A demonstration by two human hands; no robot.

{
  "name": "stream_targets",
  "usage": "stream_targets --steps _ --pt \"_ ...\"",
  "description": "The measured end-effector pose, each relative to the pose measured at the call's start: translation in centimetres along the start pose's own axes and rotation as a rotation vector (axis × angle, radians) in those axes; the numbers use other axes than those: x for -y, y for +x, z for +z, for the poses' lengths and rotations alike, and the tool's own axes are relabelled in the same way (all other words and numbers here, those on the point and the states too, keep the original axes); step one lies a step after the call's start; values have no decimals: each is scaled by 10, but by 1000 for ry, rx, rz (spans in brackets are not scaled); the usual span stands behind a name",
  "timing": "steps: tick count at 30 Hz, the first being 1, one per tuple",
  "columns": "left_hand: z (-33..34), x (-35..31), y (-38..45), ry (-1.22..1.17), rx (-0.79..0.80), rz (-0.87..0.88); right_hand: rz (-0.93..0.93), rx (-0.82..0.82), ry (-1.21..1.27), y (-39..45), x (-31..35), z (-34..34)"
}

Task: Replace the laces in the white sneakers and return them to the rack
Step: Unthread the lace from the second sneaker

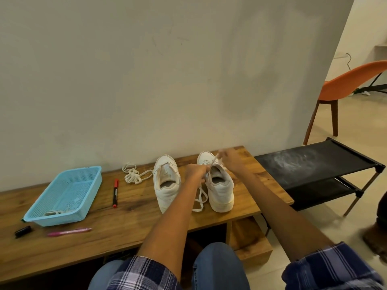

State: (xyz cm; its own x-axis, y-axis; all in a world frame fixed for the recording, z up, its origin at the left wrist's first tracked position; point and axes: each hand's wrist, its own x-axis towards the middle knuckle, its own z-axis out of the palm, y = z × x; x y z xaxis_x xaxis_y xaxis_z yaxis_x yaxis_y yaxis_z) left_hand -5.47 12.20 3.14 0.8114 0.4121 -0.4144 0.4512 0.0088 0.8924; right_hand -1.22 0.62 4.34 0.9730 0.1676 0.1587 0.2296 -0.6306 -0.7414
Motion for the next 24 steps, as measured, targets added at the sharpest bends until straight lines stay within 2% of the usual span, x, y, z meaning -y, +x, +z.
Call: stream_targets --steps 1,2,3,4,5,7,9,10,11,12,14,16,18,19,21,22,24 --pt "0 0 1 2 -1 9 160 -159 256 5 -5 -3" --pt "1 0 2 7 -3 16 270 -338 328 7 -10 -7" --pt "1 1 3 15 -7 21 311 -442 255 8 -14 -8" --pt "1 1 3 24 -9 23 276 -460 133 7 -17 -9" --pt "1 1 3 30 -8 22 155 -402 24 5 -17 -9" --pt "1 1 4 32 -6 15 -120 -91 -250 2 -14 -7" --pt "0 0 4 24 -11 11 -241 193 -557 2 -14 3" --pt "0 0 3 21 -14 10 -256 244 -614 2 -16 8" --pt "0 0 3 16 -12 9 -257 231 -541 1 -15 10" --pt "0 1 3 9 -10 8 -230 149 -331 0 -13 9" --pt "-1 2 3 -2 -9 14 -10 -142 256 -2 -9 2" --pt "-1 3 5 -10 -5 23 254 -507 687 1 -3 -14" --pt "-2 4 7 -17 5 19 334 -764 839 10 1 -34" --pt "-2 5 7 -20 6 18 312 -822 838 15 1 -44" --pt "-2 5 8 -20 7 23 221 -767 752 21 -2 -58" --pt "-1 4 8 -16 7 28 187 -678 668 25 -7 -59" --pt "0 4 9 8 3 39 203 -387 405 31 -20 -54"
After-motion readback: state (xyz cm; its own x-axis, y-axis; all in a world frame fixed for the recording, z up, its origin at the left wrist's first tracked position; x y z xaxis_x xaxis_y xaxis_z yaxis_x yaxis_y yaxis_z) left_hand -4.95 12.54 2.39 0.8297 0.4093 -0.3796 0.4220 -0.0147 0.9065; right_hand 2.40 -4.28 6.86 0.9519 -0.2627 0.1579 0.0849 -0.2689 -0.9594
